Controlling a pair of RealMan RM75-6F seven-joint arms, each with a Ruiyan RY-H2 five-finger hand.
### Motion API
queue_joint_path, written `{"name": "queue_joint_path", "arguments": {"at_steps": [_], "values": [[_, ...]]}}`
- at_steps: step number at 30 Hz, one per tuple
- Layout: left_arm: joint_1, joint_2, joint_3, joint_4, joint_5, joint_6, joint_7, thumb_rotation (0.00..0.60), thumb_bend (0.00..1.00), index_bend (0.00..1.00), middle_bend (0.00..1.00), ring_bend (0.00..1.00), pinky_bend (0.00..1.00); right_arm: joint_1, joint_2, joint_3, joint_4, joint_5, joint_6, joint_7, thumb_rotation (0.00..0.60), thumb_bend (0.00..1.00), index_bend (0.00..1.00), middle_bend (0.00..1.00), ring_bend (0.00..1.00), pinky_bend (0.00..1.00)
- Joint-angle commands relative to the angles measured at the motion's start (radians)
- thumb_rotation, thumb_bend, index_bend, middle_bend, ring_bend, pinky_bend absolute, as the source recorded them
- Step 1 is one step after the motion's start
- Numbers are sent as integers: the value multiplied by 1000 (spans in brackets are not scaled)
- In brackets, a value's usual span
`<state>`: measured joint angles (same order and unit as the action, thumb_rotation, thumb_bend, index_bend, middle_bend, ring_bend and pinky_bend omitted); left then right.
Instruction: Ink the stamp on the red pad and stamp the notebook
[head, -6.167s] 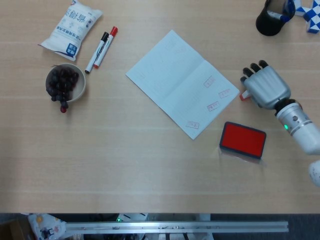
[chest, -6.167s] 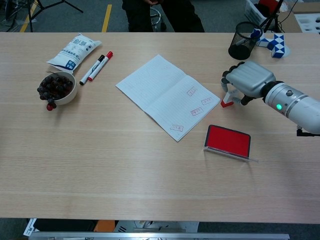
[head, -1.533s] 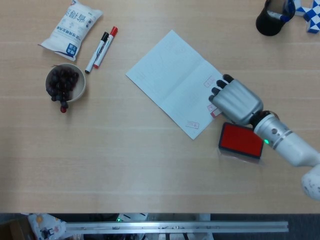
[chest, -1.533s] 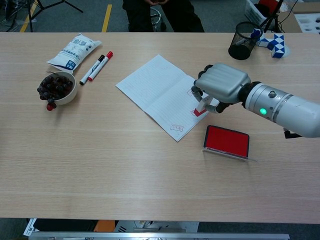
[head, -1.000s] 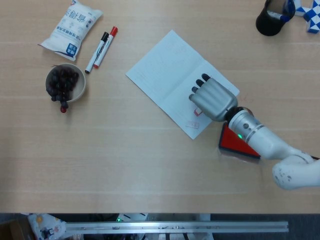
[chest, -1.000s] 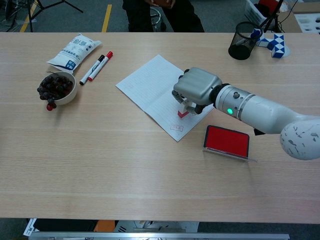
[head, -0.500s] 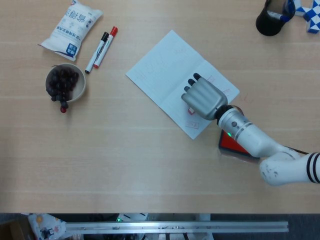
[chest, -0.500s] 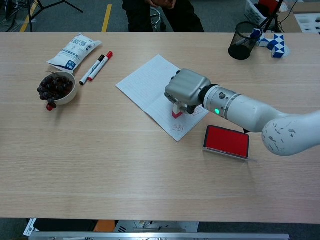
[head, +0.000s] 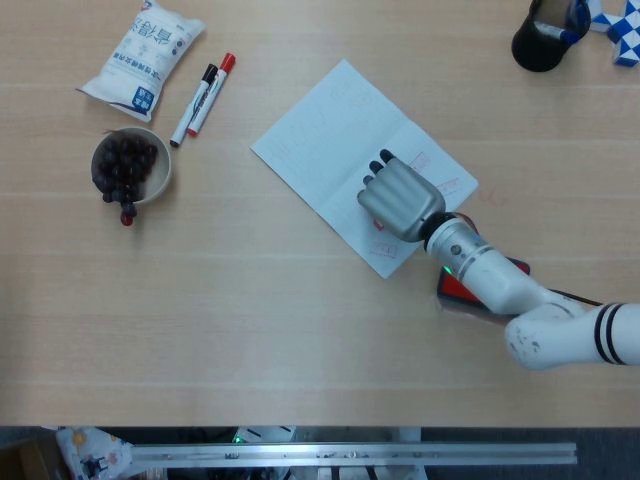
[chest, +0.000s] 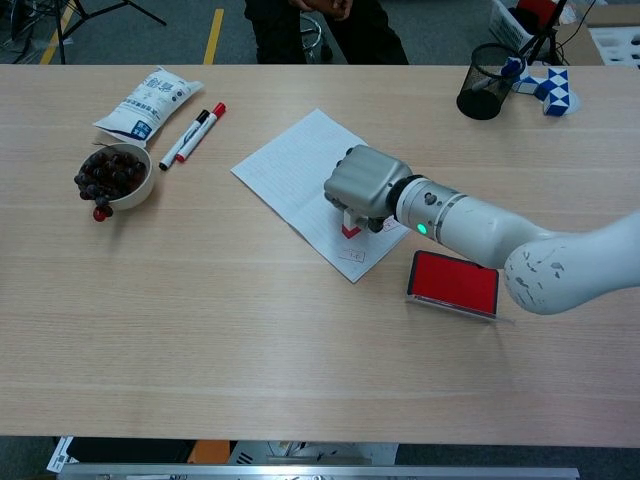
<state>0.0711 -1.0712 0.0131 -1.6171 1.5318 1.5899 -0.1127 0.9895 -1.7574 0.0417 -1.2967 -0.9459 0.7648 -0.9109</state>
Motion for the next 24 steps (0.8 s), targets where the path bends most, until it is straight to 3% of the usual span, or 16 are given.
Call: {"name": "queue_joint_path", "arguments": {"at_steps": [1,24], "values": [[0,-1,0,2,1,0,-1,600,223,128,125,149,137,3,-2,-4,5,3,4,1,600,331,697,457,278,232],[2,-4,0,9,0,0,-3,600,223,126,123,149,137,21,-24,-30,22,3,19,2,600,331,707,464,278,232]]}}
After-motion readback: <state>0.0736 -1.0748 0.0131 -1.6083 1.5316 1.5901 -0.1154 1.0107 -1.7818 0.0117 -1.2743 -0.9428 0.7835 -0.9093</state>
